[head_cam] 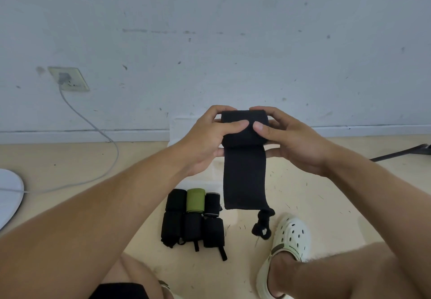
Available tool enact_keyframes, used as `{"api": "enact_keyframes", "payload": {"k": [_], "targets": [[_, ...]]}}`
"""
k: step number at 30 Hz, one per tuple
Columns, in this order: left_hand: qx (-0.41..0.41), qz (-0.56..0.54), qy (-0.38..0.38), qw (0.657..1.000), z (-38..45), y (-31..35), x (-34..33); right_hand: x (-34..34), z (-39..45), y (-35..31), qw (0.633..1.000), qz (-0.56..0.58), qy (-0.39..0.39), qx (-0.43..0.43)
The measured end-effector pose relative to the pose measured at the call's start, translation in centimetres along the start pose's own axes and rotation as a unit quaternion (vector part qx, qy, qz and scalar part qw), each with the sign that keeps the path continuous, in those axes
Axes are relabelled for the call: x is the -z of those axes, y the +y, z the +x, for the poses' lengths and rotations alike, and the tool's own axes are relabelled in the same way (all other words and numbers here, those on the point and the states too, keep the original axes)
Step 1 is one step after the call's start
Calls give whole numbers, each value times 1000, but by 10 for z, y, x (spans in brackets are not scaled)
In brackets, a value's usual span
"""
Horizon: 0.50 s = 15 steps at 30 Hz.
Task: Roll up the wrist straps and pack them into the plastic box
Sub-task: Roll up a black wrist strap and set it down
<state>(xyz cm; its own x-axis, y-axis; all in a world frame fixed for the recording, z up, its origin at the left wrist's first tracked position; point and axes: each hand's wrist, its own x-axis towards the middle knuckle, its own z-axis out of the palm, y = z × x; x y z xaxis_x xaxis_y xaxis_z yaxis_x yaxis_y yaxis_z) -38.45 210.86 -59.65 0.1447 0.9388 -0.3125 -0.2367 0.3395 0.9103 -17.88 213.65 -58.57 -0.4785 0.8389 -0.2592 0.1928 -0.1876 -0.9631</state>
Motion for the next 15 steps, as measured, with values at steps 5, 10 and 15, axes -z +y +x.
{"api": "enact_keyframes", "payload": {"k": [5,10,15], "targets": [[2,10,-21,1000,0,0,1,3,1,2,999,31,10,21],[-15,16,-23,1000,3,1,4,2,2,0,998,38,19,44],[-33,39,-34,998,1,-3,4,2,-1,-1,999,49,5,-9]]}}
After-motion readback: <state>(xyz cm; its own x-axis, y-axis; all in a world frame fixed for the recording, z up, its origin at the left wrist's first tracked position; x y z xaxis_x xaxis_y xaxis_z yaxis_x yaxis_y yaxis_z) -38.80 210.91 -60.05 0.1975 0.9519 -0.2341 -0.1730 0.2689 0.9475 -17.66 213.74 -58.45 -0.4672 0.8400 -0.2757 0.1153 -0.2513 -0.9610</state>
